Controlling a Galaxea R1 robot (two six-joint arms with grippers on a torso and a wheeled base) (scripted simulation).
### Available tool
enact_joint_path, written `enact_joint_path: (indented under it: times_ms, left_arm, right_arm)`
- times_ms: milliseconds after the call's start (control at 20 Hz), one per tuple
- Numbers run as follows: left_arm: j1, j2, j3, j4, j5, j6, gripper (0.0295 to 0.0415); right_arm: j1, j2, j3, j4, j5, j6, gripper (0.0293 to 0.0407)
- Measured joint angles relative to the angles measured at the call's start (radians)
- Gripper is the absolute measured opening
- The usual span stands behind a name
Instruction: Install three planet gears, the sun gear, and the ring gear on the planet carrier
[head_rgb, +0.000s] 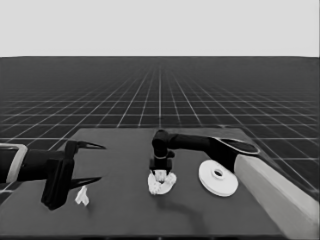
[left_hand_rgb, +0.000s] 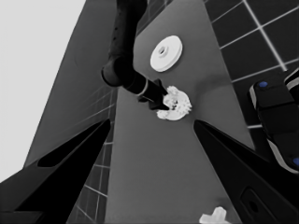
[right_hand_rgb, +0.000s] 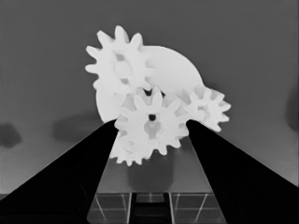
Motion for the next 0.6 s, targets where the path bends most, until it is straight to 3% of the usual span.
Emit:
enact_joint_path:
  times_ms: [600]
  left_arm:
    - [0.000, 0.000, 0.000, 0.000, 0.000, 0.000, 0.0385]
  right_arm:
    - [-0.010, 0.001, 0.000, 0.000, 0.000, 0.110, 0.0309]
